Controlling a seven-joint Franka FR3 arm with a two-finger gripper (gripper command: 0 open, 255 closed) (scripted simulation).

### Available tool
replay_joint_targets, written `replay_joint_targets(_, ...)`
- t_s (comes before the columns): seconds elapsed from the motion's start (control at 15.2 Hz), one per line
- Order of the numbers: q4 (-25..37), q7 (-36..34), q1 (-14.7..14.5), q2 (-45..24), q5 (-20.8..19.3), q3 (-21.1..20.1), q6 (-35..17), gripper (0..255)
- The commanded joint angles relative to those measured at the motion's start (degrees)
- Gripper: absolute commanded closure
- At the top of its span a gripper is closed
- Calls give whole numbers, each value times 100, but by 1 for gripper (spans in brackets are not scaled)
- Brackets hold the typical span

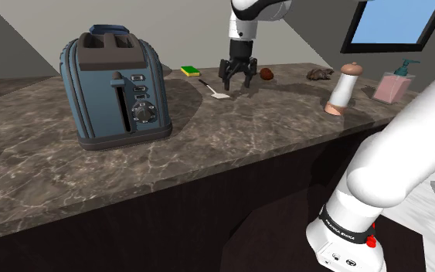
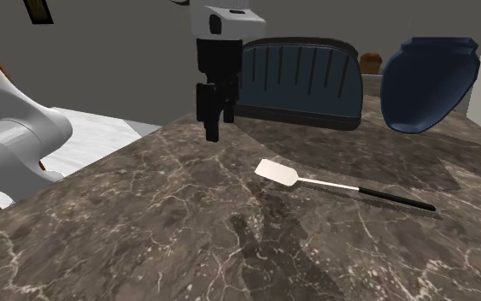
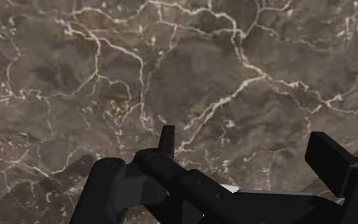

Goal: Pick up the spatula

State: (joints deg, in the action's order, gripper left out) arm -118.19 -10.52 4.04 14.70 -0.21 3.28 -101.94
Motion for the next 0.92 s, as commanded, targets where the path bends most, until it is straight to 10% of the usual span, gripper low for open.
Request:
replay_joint_targets(0.0,340,-27,27,-432,-1,31,-155,0)
replay_joint_targets(0.86,3509,-108,284,-3199,136,256,-141,0)
